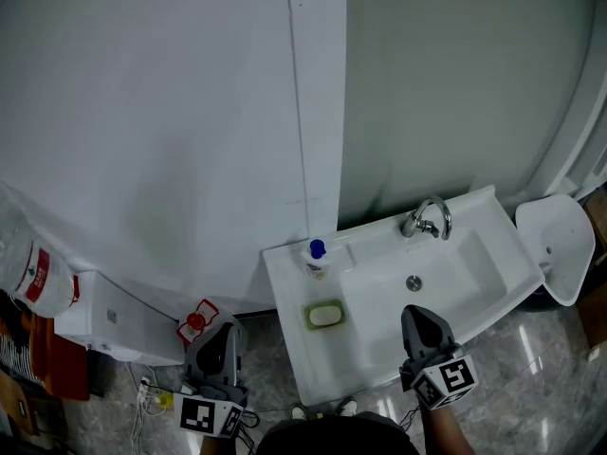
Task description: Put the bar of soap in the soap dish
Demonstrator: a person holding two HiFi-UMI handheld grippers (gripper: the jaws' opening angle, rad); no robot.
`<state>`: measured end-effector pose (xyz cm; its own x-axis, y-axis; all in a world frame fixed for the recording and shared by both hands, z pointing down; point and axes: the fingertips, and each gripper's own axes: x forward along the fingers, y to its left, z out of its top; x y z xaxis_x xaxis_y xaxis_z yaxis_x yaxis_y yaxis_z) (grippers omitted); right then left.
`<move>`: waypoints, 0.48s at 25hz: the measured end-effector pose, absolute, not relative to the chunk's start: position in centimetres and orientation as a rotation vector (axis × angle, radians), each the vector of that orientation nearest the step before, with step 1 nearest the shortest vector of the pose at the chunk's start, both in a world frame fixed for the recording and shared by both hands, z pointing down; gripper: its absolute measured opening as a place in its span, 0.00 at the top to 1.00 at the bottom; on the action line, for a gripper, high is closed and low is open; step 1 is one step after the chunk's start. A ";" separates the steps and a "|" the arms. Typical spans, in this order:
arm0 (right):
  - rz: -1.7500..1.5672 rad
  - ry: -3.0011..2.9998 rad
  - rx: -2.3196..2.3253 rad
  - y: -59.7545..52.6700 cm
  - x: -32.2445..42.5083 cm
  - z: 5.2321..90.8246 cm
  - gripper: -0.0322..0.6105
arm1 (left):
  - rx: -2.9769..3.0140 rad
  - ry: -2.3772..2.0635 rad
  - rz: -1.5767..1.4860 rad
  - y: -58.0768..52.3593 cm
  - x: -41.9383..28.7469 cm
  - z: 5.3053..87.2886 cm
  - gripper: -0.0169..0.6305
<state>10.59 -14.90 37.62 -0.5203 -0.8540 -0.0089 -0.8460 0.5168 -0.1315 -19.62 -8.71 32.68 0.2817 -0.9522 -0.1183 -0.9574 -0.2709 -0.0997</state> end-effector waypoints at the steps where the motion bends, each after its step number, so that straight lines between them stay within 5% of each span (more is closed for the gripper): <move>1: -0.152 2.676 -1.501 -14.9 10.6 37.4 0.93 | -2.374 1.811 0.066 -8.2 -19.8 32.5 0.95; 12: -0.008 2.730 -1.534 -14.8 10.1 35.6 0.93 | -2.360 1.993 0.079 -4.6 -21.4 33.7 0.95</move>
<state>10.14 -14.78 35.59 -0.5199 -0.8542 -0.0060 -0.8542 0.5199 -0.0091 -21.37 -4.64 33.74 0.1676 -0.9832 -0.0721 -0.9858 -0.1676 -0.0066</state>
